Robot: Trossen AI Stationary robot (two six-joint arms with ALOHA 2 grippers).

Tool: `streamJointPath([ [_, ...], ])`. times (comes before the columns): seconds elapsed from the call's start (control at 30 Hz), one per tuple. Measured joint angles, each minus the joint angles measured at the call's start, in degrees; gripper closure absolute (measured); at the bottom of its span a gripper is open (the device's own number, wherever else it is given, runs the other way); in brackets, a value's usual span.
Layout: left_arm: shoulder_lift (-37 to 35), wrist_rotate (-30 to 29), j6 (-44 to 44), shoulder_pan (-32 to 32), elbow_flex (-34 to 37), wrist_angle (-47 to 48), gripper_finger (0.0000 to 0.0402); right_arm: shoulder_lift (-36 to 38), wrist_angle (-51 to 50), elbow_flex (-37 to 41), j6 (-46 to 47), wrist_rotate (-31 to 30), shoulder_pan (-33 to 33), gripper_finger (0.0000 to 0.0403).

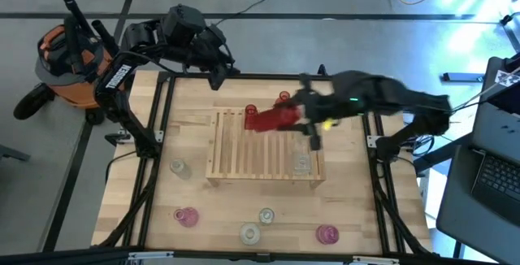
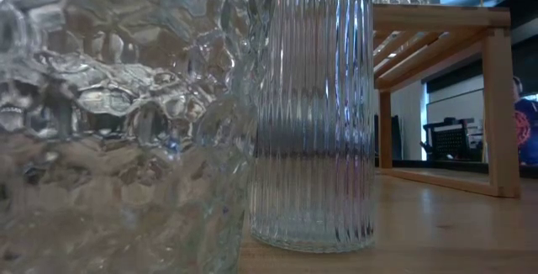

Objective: Sort vases onto shelf
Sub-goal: Put the red vase on the shelf aligned with the other red vase

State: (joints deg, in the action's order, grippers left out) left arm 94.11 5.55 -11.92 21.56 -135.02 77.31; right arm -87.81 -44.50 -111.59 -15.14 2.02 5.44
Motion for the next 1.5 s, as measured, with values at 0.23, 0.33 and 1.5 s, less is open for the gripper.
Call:
streamJointPath([
  [0.23,-0.24,2.76,-1.68,-1.44,0.00,7.19,0.0190,-7.49,-1.04,0.04,-6.08,7.98,-4.51,0.0218],
  [0.33,-0.33,2.77,-3.31,-2.48,0.00,9.26,0.0190,-9.17,-2.32,0.04,-8.10,9.36,-5.70,0.0218],
  [1.5,11.04,-10.80,0.17,-22.56,0.07,7.79,0.0090,-9.68,8.01,-1.03,0.67,6.69,-7.30,0.0218],
])
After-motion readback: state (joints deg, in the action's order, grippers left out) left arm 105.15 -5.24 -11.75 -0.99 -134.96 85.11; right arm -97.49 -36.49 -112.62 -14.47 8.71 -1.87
